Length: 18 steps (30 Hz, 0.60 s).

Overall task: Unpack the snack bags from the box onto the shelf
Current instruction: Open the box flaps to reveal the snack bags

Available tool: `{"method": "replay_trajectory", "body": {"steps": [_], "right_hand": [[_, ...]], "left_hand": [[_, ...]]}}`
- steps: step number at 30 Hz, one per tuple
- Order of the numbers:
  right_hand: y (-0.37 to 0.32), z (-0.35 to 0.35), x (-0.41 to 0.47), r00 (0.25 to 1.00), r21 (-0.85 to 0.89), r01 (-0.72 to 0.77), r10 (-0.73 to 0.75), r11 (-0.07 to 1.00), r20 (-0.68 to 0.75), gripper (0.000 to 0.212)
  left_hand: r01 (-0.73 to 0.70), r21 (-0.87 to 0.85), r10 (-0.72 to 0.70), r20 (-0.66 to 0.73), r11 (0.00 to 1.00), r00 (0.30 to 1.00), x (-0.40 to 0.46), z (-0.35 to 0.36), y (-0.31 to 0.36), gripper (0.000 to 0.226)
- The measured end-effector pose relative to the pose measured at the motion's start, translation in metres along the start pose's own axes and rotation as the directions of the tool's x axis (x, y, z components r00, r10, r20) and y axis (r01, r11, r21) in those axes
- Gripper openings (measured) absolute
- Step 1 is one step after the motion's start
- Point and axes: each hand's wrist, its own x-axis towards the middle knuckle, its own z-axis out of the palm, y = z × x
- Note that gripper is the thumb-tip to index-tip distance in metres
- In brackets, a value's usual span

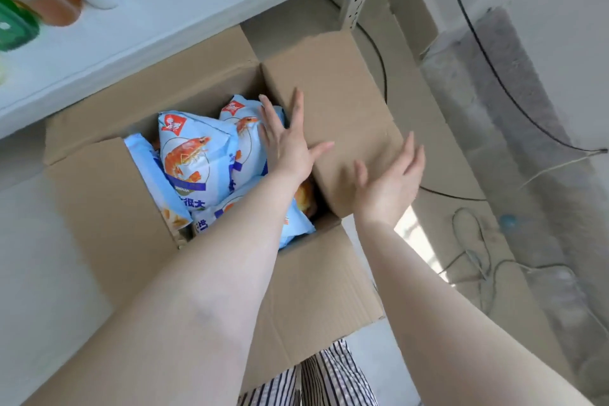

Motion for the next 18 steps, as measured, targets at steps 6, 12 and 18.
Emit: {"method": "replay_trajectory", "body": {"steps": [6,12,18], "right_hand": [[0.017,0.052,-0.029,0.914,0.034,-0.016,0.001,0.999,0.405,0.054],[0.034,0.072,-0.032,0.905,0.255,-0.100,-0.019,0.962,0.425,0.043],[0.028,0.066,-0.034,0.888,0.248,-0.157,0.026,0.956,0.459,0.041]], "left_hand": [[-0.066,0.008,0.067,-0.032,0.998,0.997,0.012,0.014,-0.018,0.074],[-0.055,-0.051,0.050,-0.106,0.997,0.993,0.013,0.029,-0.018,0.079],[-0.025,0.013,0.025,-0.006,1.000,1.000,0.011,0.018,-0.012,0.080]]}}
